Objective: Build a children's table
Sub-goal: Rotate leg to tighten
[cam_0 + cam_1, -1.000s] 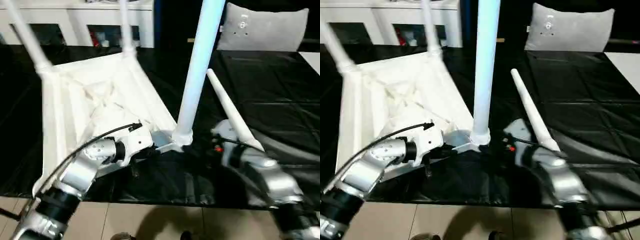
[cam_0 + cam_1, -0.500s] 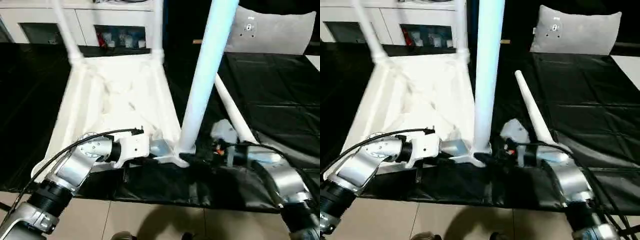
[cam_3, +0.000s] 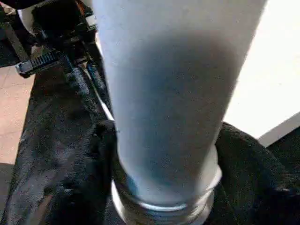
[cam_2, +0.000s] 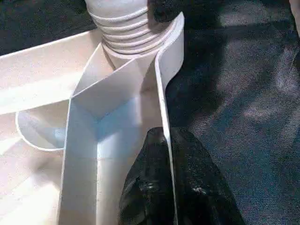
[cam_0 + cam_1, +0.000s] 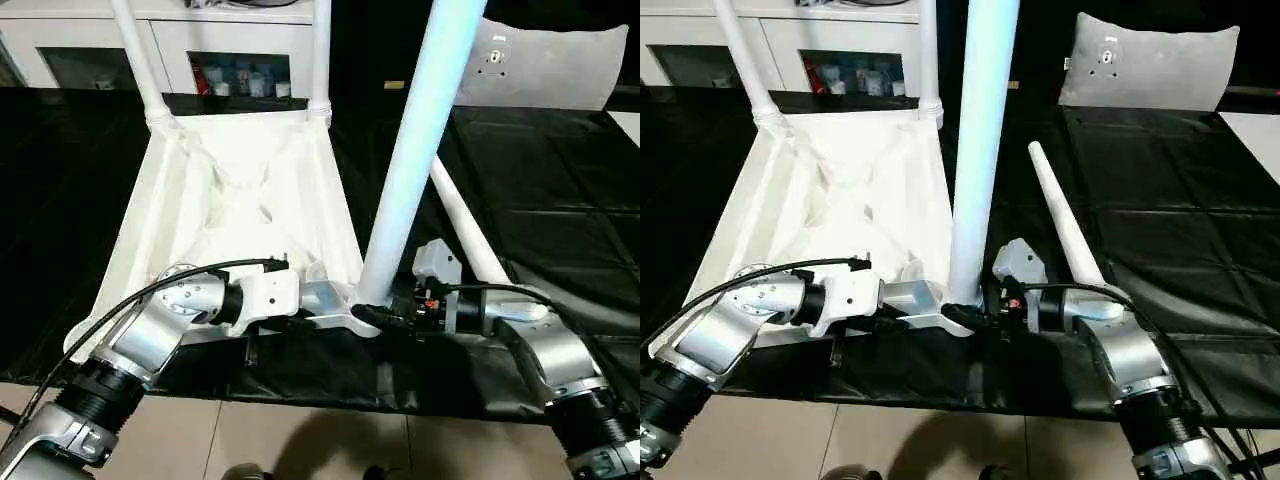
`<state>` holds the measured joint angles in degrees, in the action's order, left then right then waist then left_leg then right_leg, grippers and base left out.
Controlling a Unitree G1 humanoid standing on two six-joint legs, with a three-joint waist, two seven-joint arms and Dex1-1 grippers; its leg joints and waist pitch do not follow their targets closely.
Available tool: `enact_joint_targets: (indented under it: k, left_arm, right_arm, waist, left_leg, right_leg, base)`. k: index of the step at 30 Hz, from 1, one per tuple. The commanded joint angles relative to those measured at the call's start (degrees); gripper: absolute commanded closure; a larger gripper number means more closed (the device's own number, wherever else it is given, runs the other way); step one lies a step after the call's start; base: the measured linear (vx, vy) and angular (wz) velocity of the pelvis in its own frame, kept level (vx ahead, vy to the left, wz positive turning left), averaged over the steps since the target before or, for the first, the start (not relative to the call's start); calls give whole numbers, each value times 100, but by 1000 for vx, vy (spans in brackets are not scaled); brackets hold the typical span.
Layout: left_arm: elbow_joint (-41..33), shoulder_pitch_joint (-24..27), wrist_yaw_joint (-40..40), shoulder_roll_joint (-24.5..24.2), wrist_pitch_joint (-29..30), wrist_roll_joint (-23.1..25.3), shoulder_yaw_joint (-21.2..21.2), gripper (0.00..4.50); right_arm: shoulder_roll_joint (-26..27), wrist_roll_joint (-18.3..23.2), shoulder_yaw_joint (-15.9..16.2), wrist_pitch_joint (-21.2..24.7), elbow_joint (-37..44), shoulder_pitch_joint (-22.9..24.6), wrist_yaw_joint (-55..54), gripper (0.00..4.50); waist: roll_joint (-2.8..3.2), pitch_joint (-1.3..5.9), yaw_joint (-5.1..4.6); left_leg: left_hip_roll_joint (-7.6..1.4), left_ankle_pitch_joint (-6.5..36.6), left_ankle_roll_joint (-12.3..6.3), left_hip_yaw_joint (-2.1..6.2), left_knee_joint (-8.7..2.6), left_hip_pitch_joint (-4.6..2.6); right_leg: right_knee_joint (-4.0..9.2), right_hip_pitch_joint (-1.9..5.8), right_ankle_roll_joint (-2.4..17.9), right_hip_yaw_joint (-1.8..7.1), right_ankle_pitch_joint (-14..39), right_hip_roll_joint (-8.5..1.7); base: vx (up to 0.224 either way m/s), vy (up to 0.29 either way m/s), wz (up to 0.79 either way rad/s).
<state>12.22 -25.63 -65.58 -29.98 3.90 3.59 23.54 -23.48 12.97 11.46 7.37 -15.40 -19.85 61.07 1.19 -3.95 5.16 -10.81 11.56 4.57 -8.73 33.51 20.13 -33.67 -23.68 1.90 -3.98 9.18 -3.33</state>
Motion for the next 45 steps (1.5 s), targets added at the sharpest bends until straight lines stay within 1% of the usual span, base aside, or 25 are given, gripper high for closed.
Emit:
enact_joint_targets:
  k: [1,2,5,11,13,14,15,17,18,19,20,21,22,23,24,25,26,27,29,31,32,35,37,41,45]
  left_arm:
    - [-116,-27,-334,-49,-98,61,252,450]
    - [-116,-25,-334,-49,-92,60,251,450]
    - [-148,9,-304,-22,-12,15,221,450]
    - [-320,112,20,192,511,-159,33,450]
    - [-474,163,570,530,1084,-248,-191,450]
    - [-480,164,595,545,1107,-249,-199,450]
    - [-558,175,943,765,1387,-244,-290,450]
    - [-654,178,1372,1059,1694,-217,-381,450]
    - [-691,177,1538,1183,1816,-209,-416,450]
    - [-711,169,1663,1289,1895,-175,-429,450]
    - [-739,148,1941,1535,2040,-105,-446,450]
    - [-766,134,2144,1726,2161,-59,-454,450]
    - [-762,107,2387,1953,2239,-23,-471,450]
    - [-732,68,2616,2158,2263,23,-474,450]
    - [-725,40,2778,2294,2297,56,-465,450]
    - [-725,40,2778,2294,2297,56,-465,450]
    - [-716,14,2884,2377,2319,79,-454,450]
    - [-701,-29,2950,2402,2288,139,-408,450]
    - [-660,-88,2982,2336,2210,249,-342,450]
    - [-600,-121,2949,2197,2140,379,-326,450]
    - [-578,-127,2929,2150,2128,415,-338,450]
    - [-569,-120,2931,2118,2149,431,-397,450]
    - [-460,-122,2518,1734,1801,398,-332,450]
    - [-283,-150,2284,1464,1571,339,-356,450]
    - [-154,-165,1956,1244,1317,267,-385,450]
  right_arm:
    - [-20,10,-8,79,-59,-51,0,147]
    - [-18,12,1,88,-53,-41,0,164]
    - [13,7,30,149,-8,22,-35,175]
    - [336,-133,44,571,81,133,-702,182]
    - [781,-310,-35,842,-21,95,-1588,183]
    - [799,-313,-40,852,-26,93,-1620,183]
    - [1061,-327,-118,964,-99,49,-2038,183]
    - [1372,-351,-211,1051,-211,-29,-2519,183]
    - [1486,-381,-240,1068,-267,-69,-2712,184]
    - [1581,-401,-284,1069,-340,-119,-2892,184]
    - [1792,-425,-402,1078,-519,-239,-3296,184]
    - [1938,-459,-489,1107,-643,-327,-3593,184]
    - [2048,-536,-528,1110,-778,-418,-3856,184]
    - [2127,-619,-532,1060,-892,-488,-4044,184]
    - [2189,-697,-536,1039,-950,-525,-4178,184]
    - [2189,-697,-536,1039,-950,-525,-4178,184]
    - [2231,-749,-544,1025,-992,-553,-4266,184]
    - [2272,-734,-582,1038,-988,-554,-4289,128]
    - [2300,-625,-664,1042,-936,-529,-4223,114]
    - [2264,-590,-718,972,-882,-508,-4149,93]
    - [2243,-595,-728,941,-871,-507,-4127,78]
    - [2210,-601,-743,895,-867,-500,-4107,59]
    - [1949,-532,-733,750,-608,-330,-3690,34]
    - [1593,-397,-674,620,-296,-122,-3026,5]
    - [1097,-302,-611,516,-22,60,-2314,5]
  waist:
    - [-18,404,-7]
    - [-18,404,-7]
    - [-20,395,-3]
    - [-42,371,-14]
    - [-37,334,-76]
    - [-37,334,-76]
    - [-33,303,-130]
    - [-33,297,-186]
    - [-39,294,-248]
    - [-45,296,-266]
    - [-84,293,-278]
    - [-79,298,-324]
    - [-77,309,-319]
    - [-117,304,-328]
    - [-99,300,-325]
    - [-99,307,-318]
    - [-126,318,-305]
    - [-116,327,-279]
    - [-110,345,-265]
    - [-103,357,-233]
    - [-70,362,-217]
    - [-67,351,-203]
    - [-65,342,-185]
    - [-46,335,-165]
    - [-40,327,-133]
  left_leg:
    - [-190,639,-385,-18,-348,29]
    - [-190,639,-385,-18,-348,29]
    - [-186,707,-354,-19,-348,25]
    - [-180,724,-291,-17,-358,30]
    - [-166,968,-139,-7,-392,35]
    - [-166,968,-139,-7,-392,35]
    - [-142,1219,-76,11,-405,23]
    - [-138,1308,-49,22,-410,23]
    - [-126,1362,-50,30,-403,30]
    - [-115,1375,-72,29,-396,30]
    - [-110,1370,-104,28,-395,33]
    - [-107,1284,-107,28,-386,58]
    - [-98,1237,-118,26,-377,55]
    - [-104,1136,-153,22,-382,78]
    - [-109,1151,-170,7,-372,42]
    - [-103,1149,-190,2,-363,29]
    - [-98,1102,-223,-2,-359,38]
    - [-115,952,-263,-7,-364,51]
    - [-121,874,-306,-6,-362,54]
    - [-128,654,-368,-12,-357,74]
    - [-128,591,-374,-13,-353,73]
    - [-137,627,-363,-21,-359,71]
    - [-137,762,-349,-10,-371,71]
    - [-150,891,-344,-10,-377,55]
    - [-160,943,-326,-12,-386,51]
  right_leg:
    - [317,388,1177,274,1147,-429]
    - [317,388,1177,274,1147,-429]
    - [327,381,1128,277,1320,-429]
    - [353,369,1019,280,1620,-435]
    - [397,355,857,265,2175,-424]
    - [397,355,857,265,2175,-424]
    - [470,334,681,243,2694,-427]
    - [489,324,603,235,2891,-429]
    - [521,310,523,224,3032,-422]
    - [537,308,499,221,3064,-420]
    - [555,308,466,219,3100,-423]
    - [539,303,478,220,3060,-418]
    - [549,308,467,216,3046,-419]
    - [538,310,472,226,2920,-415]
    - [540,274,498,231,2849,-403]
    - [537,270,511,233,2800,-401]
    - [536,283,511,240,2733,-407]
    - [489,285,582,254,2394,-397]
    - [452,299,647,262,2129,-396]
    - [399,325,801,266,1599,-398]
    - [381,333,867,267,1436,-398]
    - [383,343,942,268,1422,-410]
    - [413,348,870,264,1616,-414]
    - [411,341,848,268,1665,-414]
    - [426,341,847,272,1771,-414]
  base:
    - [0,0,0]
    - [0,0,0]
    - [0,0,0]
    - [0,0,0]
    - [0,0,0]
    - [0,0,0]
    - [0,0,0]
    - [0,0,0]
    - [0,0,0]
    - [0,0,0]
    - [0,0,0]
    - [0,0,0]
    - [0,0,0]
    - [0,0,0]
    - [0,0,0]
    - [0,0,0]
    - [0,0,0]
    - [0,0,0]
    - [26,-4,3]
    - [0,0,0]
    - [0,0,0]
    - [0,0,0]
    - [0,0,0]
    - [0,0,0]
    - [0,0,0]
